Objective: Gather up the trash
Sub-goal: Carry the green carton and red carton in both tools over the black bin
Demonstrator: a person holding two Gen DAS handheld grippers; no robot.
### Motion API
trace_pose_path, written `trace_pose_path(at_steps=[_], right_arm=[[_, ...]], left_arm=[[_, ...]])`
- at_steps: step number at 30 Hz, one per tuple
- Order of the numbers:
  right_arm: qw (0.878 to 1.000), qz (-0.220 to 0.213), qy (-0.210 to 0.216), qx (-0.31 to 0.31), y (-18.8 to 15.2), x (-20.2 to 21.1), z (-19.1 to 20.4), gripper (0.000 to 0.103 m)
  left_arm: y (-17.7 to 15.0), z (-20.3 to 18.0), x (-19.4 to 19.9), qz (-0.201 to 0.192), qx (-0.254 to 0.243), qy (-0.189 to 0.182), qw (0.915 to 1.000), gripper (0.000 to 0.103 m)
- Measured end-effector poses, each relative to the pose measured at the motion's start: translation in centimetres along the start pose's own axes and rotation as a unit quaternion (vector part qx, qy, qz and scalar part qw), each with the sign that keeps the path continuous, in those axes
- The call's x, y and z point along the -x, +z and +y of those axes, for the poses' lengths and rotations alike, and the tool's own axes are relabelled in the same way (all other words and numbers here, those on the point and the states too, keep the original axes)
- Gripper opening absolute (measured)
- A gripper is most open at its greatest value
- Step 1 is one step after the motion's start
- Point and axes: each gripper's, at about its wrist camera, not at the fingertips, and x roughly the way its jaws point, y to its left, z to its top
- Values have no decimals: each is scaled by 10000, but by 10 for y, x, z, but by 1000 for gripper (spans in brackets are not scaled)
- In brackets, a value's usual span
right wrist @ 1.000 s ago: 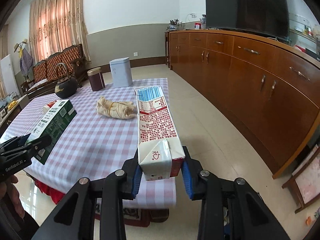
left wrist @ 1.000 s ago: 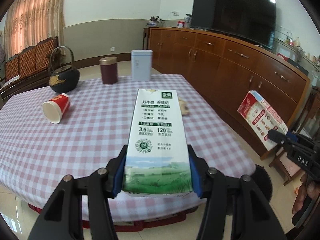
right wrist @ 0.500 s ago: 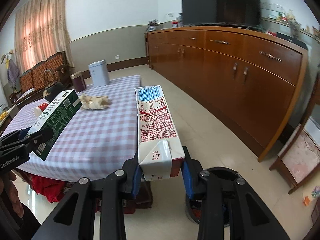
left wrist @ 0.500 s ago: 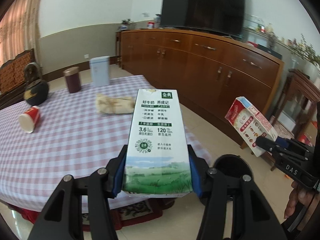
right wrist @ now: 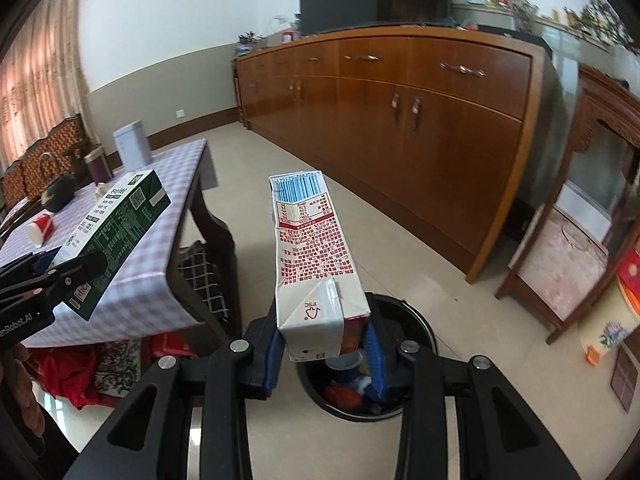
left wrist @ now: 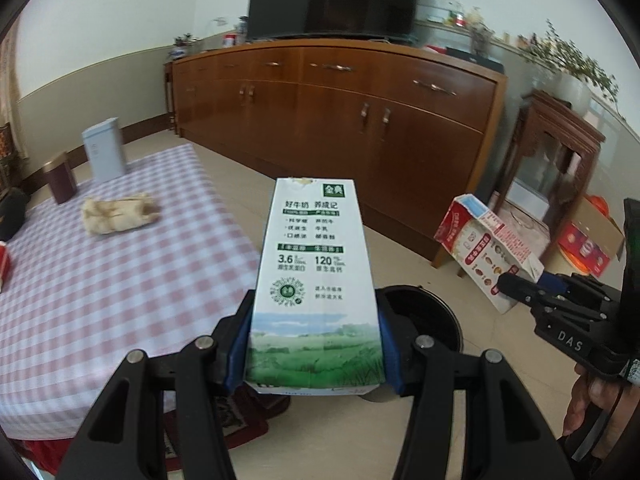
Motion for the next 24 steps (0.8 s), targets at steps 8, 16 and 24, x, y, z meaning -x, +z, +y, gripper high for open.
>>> trace_pose_path(at_steps=[8,16,24], right_arm=[[9996,123,-195,-183,-17,0,-35,37],[9979,348,-424,-356,-38,-5,-69,37],[9959,628,-493,-433,-57,-23,-91,37]], left_arm=[[-5,-33,-19,190,-209,-284,9992,55],[-16,-75,-50,504,-503,-640,9954,55],[-28,-101,-82,847,-645,-830,9908,55]])
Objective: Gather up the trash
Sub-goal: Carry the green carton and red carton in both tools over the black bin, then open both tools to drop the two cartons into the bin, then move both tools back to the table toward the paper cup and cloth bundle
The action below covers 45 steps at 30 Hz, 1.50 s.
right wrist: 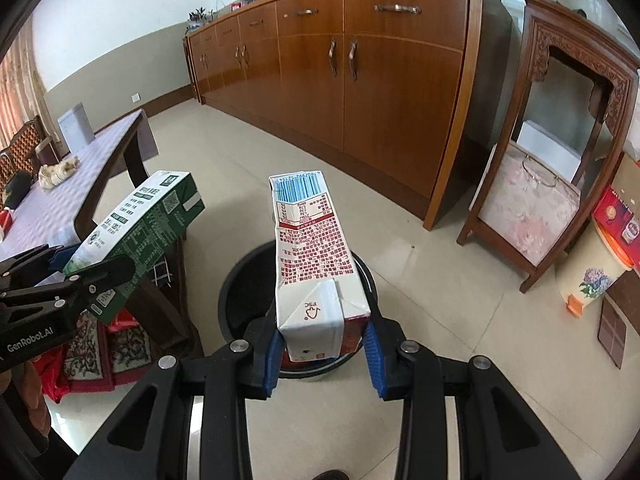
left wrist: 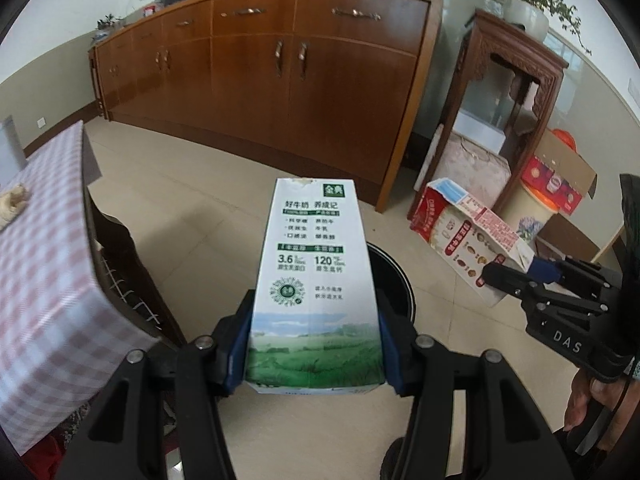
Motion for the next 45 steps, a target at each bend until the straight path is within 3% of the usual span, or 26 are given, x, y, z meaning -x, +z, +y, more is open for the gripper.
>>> trace_pose_path(at_steps=[17,20,21,22,23,25,31,45], right_arm=[[9950,823,249,506,-14,-95,-5,37],[9905,1031,390,821,-14,-121,0,39],[9904,993,304,912,-14,-126,1,65],[9907,951,136,967,-15,-130,0,84],[9915,866,26,971,-15,-133,-4,101],[9921,845,-86,924,-14,-134,-8,101],[9924,863,-372,799,-12,-134,-13,103],[9954,620,-235,698,-10,-95,17,103]], left_arm=[[-12,2,-80,917,-79,-270,9954,55],[-12,4,-96,1051,-61,-479,9933,58],[-14,6,-97,1009,-61,-391,9941,67],[-16,10,-98,980,-65,-182,9950,82],[-18,15,-96,920,-33,-54,9957,86],[-23,23,-93,902,82,137,9958,97],[-34,37,-83,889,326,425,9946,98],[-42,48,-43,620,457,664,9948,100]])
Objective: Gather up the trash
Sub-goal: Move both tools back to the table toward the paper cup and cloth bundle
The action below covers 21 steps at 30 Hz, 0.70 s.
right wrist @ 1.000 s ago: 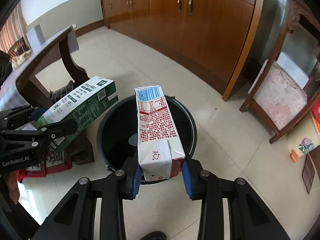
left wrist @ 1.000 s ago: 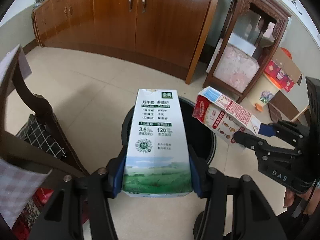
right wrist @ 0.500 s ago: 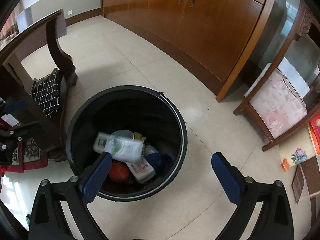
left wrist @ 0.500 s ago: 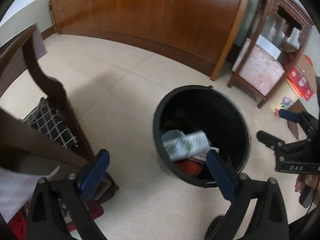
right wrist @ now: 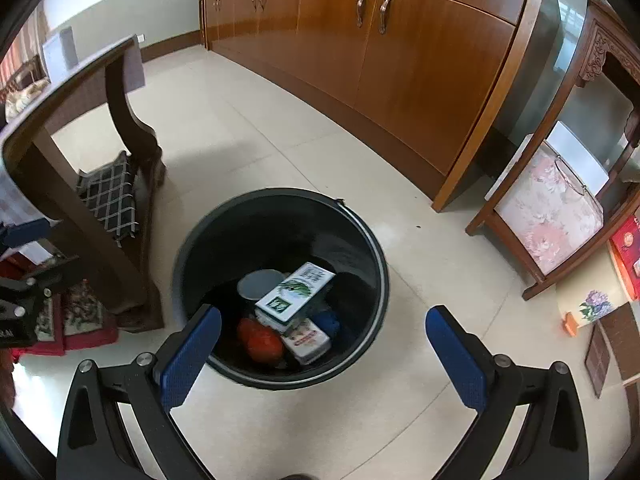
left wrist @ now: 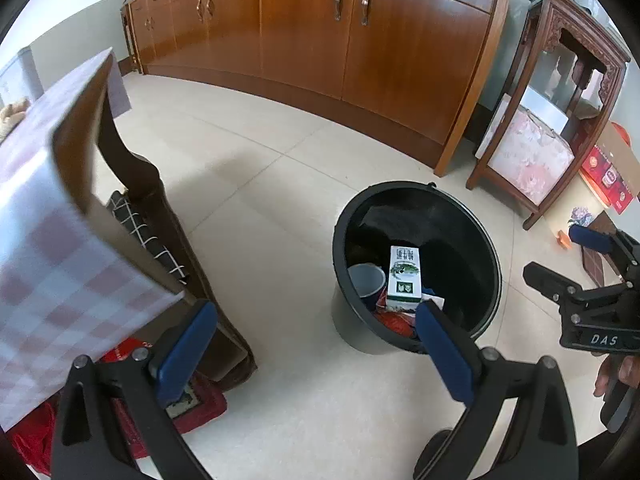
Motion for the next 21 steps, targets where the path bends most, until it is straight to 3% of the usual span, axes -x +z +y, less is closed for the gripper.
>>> trace_pose_path(at_steps=[21], right_arm=[[9984,-507,246,15,-16,75,38,103]], left_arm=[[-19,15,68,-471,149,227,9985,100]])
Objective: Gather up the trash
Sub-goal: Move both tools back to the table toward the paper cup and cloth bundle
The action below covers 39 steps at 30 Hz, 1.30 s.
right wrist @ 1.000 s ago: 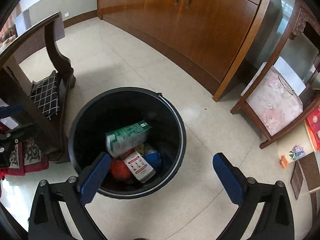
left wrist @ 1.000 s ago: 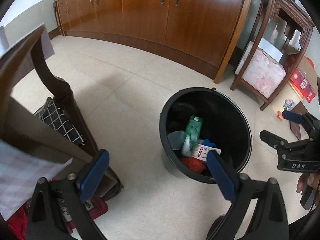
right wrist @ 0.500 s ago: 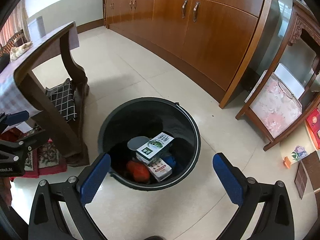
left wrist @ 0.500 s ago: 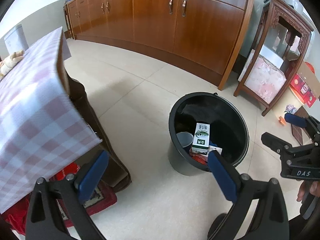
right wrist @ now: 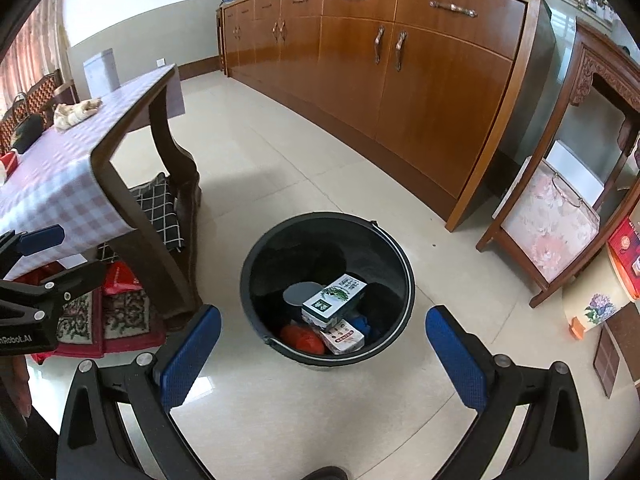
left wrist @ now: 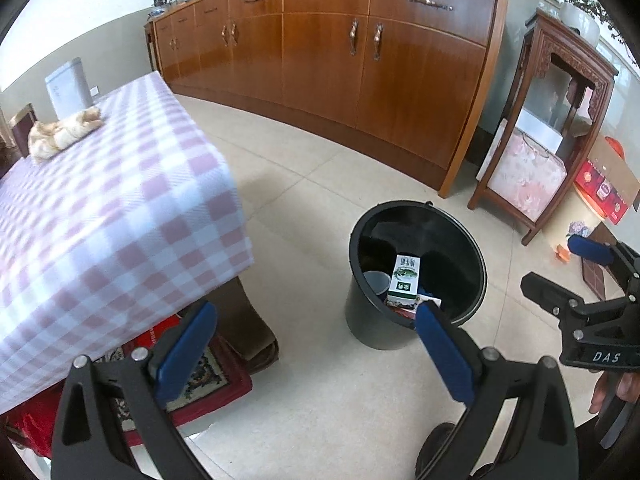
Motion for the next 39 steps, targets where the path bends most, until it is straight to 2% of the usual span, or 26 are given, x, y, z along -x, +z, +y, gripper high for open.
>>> trace_pose_path(at_steps=[8,19,27,33,39], right_arm=[[9990,-344,241,127,12,33,22,103],[9915,-774,892,552,58,54,94,103],[9797,-1042,1354,1052,93,66,165,103],[9655,-1257,1628,1594,111,65,224,103],[9579,-1099,1735,2004,134,47,280,103]], left_arm=[[1,22,37,-345,163,169,9991,101],[3,94,94,-852,660,858,9905,103],[-9,167,127,-1115,1215,1468,9753,103],[-20,226,146,-1241,1637,1774,9625,103],[-31,285,157,-1212,1938,2197,9484,103]])
